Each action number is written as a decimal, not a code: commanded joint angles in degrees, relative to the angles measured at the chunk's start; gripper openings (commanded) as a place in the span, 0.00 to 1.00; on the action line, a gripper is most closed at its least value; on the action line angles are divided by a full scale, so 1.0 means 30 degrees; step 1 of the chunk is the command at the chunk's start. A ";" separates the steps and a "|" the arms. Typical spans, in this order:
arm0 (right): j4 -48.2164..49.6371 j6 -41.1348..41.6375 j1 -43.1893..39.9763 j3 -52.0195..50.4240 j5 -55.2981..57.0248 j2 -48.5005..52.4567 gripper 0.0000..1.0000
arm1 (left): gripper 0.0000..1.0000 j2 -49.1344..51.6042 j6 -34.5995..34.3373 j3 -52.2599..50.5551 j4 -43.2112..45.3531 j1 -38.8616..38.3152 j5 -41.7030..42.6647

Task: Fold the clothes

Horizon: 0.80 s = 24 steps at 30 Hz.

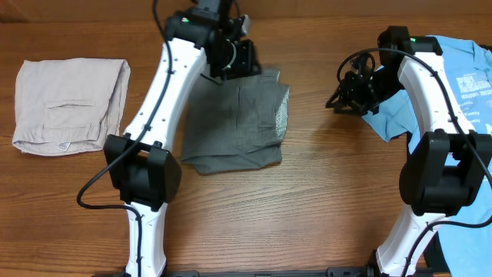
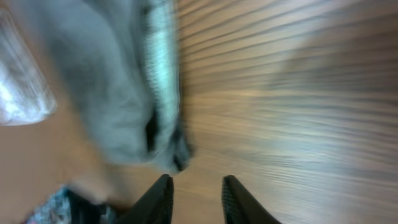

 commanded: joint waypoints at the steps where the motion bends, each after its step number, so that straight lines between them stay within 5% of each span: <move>1: -0.0270 -0.1931 0.0976 0.0364 -0.4452 -0.0940 0.04 | 0.04 0.0474 0.0517 0.0211 0.0000 0.0044 -0.1260; 10: 0.3657 -0.1574 0.4772 -0.2273 -0.4357 -0.0874 0.04 | 0.04 0.1778 0.0503 -0.0240 0.1508 -0.0940 -0.3206; 24: 1.2764 0.5100 0.7016 -0.8349 -0.0342 -0.0845 0.04 | 0.04 0.5085 0.0109 -0.0240 0.3075 -0.0933 -0.3038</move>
